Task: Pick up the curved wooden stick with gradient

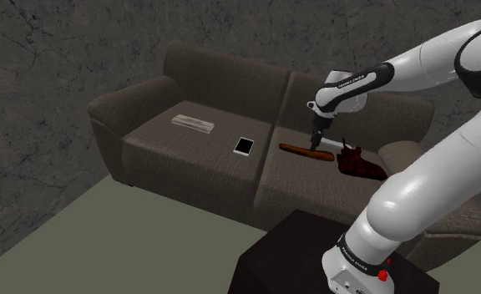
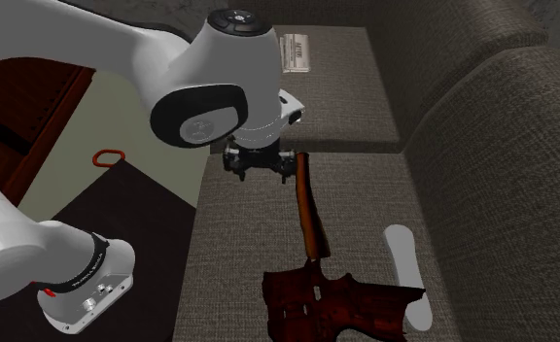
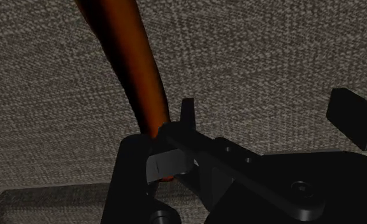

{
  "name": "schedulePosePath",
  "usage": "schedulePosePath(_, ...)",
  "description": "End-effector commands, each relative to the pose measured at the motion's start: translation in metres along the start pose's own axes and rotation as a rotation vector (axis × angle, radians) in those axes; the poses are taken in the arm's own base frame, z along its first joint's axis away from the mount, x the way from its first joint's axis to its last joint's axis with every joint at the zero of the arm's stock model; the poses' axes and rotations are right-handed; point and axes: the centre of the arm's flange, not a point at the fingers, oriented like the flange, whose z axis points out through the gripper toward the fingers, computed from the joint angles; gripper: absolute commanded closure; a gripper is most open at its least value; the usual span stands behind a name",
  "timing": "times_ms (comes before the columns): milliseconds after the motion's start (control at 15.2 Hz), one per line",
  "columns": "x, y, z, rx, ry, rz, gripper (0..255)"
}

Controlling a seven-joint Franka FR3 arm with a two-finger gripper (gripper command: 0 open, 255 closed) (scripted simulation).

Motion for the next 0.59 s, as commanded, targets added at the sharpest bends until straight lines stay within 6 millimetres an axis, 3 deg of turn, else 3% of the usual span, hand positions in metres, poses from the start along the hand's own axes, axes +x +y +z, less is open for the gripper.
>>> schedulePosePath(0, -0.005, 0.023, 0.014, -0.007, 0.001, -0.035, 0)
schedulePosePath(462, -0.001, 0.097, 0.065, -0.022, 0.006, -0.149, 0)
schedulePosePath(528, -0.001, 0.100, 0.066, -0.023, 0.006, -0.152, 0)
